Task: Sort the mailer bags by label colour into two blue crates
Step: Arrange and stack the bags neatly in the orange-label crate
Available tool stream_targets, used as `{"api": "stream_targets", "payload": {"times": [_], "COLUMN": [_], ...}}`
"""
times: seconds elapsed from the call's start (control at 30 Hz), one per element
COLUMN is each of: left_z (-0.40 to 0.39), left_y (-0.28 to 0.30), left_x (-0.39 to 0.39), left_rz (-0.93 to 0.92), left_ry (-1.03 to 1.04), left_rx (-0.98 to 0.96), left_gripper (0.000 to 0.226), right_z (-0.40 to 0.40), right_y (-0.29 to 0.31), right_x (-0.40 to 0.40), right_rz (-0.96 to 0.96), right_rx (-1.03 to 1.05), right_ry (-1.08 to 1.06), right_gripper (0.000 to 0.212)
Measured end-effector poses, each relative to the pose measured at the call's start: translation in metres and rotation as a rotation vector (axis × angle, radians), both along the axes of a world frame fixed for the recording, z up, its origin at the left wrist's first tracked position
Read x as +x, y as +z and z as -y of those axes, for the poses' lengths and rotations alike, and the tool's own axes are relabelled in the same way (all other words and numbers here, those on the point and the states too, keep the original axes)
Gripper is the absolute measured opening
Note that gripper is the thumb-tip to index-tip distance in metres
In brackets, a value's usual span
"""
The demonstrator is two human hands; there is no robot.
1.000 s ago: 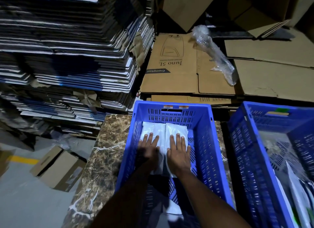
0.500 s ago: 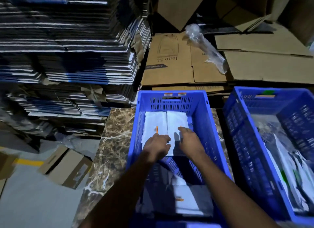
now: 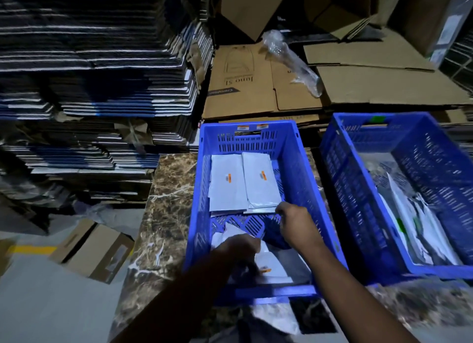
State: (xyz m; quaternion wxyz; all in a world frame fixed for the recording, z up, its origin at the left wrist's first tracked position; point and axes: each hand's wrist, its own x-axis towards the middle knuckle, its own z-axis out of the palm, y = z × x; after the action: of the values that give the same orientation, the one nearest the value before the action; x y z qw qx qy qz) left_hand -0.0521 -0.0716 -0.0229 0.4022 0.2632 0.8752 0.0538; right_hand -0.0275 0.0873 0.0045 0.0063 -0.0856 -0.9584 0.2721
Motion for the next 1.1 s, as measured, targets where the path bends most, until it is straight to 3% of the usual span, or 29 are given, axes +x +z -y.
{"api": "stream_targets", "payload": {"times": [0.03,0.13,0.23,0.3,0.37,0.5,0.6,0.7,0.77,0.9,1.1], "left_z": [0.002,0.003,0.008,0.016,0.027,0.043,0.037,0.03,0.028,0.028,0.034], "left_y": [0.002,0.002,0.019,0.032,0.039,0.047,0.054,0.047,0.037,0.031,0.032], "left_x": [0.002,-0.004,-0.011,-0.014,-0.026,-0.044,-0.037,-0.029,-0.027,-0.035,-0.07], "left_rz": [-0.003,0.016,-0.031,-0.084,-0.085,0.02,0.079,0.127,0.122,0.125,0.105], "left_ry": [0.037,0.149,0.037,0.075,0.208,0.806,1.066,1.174,1.249,1.301,1.408], "left_rx": [-0.039,-0.086,-0.055,0.017,0.172,0.674,0.976,1.109,1.123,1.145,1.109], "left_gripper": [0.06,0.025,0.033,0.028,0.023,0.016,0.015,0.025,0.032,0.044,0.038], "right_z": [0.001,0.002,-0.002,-0.003,-0.002,0.005,0.009,0.011,0.009,0.002,0.009], "right_y": [0.001,0.004,0.008,0.011,0.014,0.019,0.016,0.015,0.015,0.014,0.021], "right_x": [0.001,0.004,0.004,0.006,0.008,0.007,0.005,0.006,0.003,-0.015,-0.066], "right_rz": [-0.062,-0.201,-0.323,-0.431,-0.548,-0.671,-0.564,-0.335,-0.276,-0.196,-0.061], "right_rx": [-0.033,-0.108,-0.143,-0.176,-0.233,-0.31,-0.341,-0.549,-0.615,-0.492,-0.513], "right_ry": [-0.009,-0.058,-0.107,-0.147,-0.191,-0.221,-0.152,-0.04,-0.013,-0.004,-0.036], "right_gripper": [0.028,0.027,0.027,0.027,0.027,0.033,0.042,0.047,0.053,0.056,0.053]}}
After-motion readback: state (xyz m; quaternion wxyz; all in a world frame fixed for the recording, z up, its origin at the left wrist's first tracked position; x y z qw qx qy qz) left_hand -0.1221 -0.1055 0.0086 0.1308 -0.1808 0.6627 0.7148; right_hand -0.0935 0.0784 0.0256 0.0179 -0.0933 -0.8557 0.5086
